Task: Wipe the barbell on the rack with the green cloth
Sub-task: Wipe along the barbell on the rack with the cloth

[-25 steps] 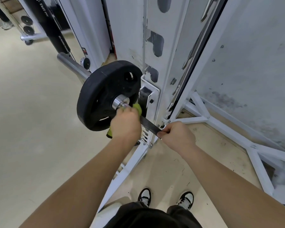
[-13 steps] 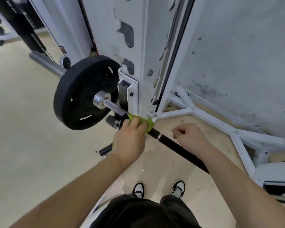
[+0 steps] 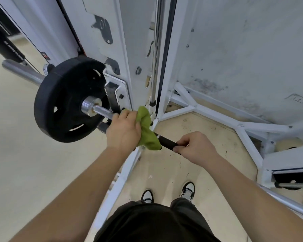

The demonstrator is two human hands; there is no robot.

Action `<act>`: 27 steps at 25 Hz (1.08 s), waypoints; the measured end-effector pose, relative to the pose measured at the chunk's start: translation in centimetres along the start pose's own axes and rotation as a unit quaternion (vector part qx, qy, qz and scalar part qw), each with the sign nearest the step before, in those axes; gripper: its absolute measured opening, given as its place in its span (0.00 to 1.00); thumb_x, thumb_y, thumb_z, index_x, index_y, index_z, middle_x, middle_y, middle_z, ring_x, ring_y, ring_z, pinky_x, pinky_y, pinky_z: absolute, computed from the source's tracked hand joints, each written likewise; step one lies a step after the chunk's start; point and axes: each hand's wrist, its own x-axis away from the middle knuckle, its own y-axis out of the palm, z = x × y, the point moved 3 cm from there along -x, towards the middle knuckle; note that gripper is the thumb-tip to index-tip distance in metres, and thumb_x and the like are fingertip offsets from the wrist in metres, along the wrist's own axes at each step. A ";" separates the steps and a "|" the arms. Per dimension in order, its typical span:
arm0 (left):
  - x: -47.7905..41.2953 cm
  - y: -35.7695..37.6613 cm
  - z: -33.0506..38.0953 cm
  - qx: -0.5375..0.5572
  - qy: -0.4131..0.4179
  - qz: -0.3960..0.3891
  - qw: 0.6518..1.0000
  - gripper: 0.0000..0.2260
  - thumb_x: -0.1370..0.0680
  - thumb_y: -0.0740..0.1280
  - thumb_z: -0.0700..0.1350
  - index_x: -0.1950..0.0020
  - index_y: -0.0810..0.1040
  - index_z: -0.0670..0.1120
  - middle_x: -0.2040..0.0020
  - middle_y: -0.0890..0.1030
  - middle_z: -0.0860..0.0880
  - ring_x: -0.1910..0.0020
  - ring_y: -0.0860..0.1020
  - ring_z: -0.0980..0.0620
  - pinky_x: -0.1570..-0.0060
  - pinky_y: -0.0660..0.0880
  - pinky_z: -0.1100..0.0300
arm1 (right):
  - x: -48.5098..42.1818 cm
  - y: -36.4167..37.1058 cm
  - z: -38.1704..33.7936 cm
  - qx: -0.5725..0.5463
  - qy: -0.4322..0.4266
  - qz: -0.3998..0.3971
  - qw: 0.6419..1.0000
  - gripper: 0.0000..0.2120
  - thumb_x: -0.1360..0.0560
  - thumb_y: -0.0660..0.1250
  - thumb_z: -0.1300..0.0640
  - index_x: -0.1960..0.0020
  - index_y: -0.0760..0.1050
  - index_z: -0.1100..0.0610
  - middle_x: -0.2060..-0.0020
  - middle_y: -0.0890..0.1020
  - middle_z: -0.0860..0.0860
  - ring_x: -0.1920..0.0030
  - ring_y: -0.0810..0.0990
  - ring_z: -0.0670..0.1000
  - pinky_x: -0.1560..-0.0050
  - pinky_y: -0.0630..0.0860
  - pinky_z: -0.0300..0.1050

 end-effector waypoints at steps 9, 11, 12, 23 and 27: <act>0.6 0.4 -1.8 -0.019 0.056 -0.007 0.998 0.11 0.19 0.63 0.45 0.38 0.78 0.48 0.41 0.78 0.48 0.44 0.75 0.41 0.59 0.77 0.48 | 0.7 0.5 -0.4 0.066 -0.004 0.030 0.997 0.01 0.30 0.72 0.47 0.60 0.82 0.42 0.66 0.82 0.42 0.65 0.79 0.45 0.68 0.71 0.40; 1.2 0.6 -1.8 -0.016 -0.057 0.027 0.998 0.11 0.19 0.64 0.42 0.37 0.78 0.46 0.38 0.77 0.46 0.43 0.75 0.39 0.58 0.77 0.46 | 0.8 0.6 -0.5 0.080 -0.006 0.033 0.996 0.01 0.30 0.72 0.47 0.59 0.82 0.42 0.65 0.82 0.42 0.65 0.79 0.44 0.68 0.72 0.40; 2.3 0.9 0.1 0.014 -0.064 0.032 0.997 0.10 0.20 0.66 0.40 0.39 0.78 0.44 0.39 0.78 0.45 0.45 0.75 0.39 0.58 0.78 0.46 | 0.8 0.7 -0.6 0.084 -0.008 0.036 0.996 0.01 0.30 0.72 0.47 0.59 0.82 0.42 0.65 0.82 0.42 0.64 0.79 0.45 0.67 0.73 0.41; 5.7 2.9 5.0 0.090 -0.062 0.049 0.993 0.12 0.20 0.64 0.42 0.37 0.79 0.44 0.36 0.76 0.43 0.44 0.76 0.36 0.56 0.78 0.45 | 6.9 0.7 3.9 0.045 -0.197 0.214 0.956 0.07 0.25 0.72 0.57 0.47 0.85 0.53 0.53 0.83 0.48 0.51 0.79 0.53 0.57 0.79 0.49; 7.0 4.1 8.1 0.059 0.140 -0.027 0.988 0.13 0.22 0.65 0.44 0.38 0.81 0.48 0.40 0.80 0.46 0.46 0.78 0.38 0.57 0.80 0.46 | 10.0 0.0 7.0 0.066 -0.246 0.232 0.939 0.09 0.27 0.73 0.60 0.47 0.84 0.57 0.51 0.82 0.51 0.50 0.80 0.56 0.55 0.79 0.47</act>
